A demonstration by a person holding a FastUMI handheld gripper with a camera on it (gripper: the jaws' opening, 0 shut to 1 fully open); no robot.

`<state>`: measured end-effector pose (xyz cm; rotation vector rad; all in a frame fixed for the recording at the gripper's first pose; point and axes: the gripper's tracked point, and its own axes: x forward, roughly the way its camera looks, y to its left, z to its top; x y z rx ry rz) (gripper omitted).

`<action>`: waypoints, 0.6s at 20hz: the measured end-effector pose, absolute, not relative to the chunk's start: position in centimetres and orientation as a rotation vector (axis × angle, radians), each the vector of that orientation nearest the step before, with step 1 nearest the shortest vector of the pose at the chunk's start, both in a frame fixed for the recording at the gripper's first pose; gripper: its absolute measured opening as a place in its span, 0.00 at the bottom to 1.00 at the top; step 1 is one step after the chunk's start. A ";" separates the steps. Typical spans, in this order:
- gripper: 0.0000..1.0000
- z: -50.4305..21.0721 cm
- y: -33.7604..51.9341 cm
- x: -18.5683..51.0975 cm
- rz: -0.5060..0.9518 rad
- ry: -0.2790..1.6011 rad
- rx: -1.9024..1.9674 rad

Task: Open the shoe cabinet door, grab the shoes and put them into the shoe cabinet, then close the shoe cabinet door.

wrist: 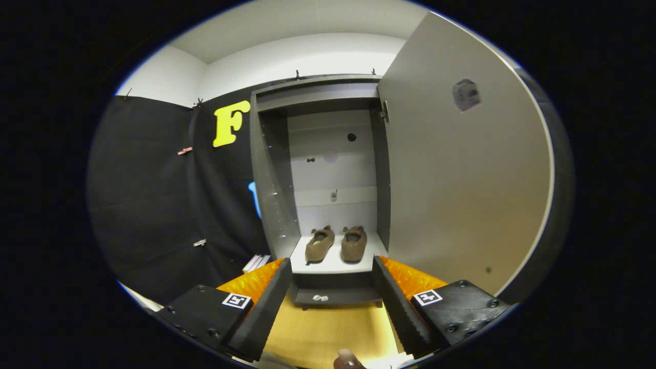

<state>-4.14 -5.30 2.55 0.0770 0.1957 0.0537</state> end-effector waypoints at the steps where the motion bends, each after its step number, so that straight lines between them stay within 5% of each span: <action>1: 0.99 2.7 -6.6 -5.6 0.042 0.194 0.077; 12: 0.99 3.2 -21.8 -15.5 -0.272 0.105 -0.018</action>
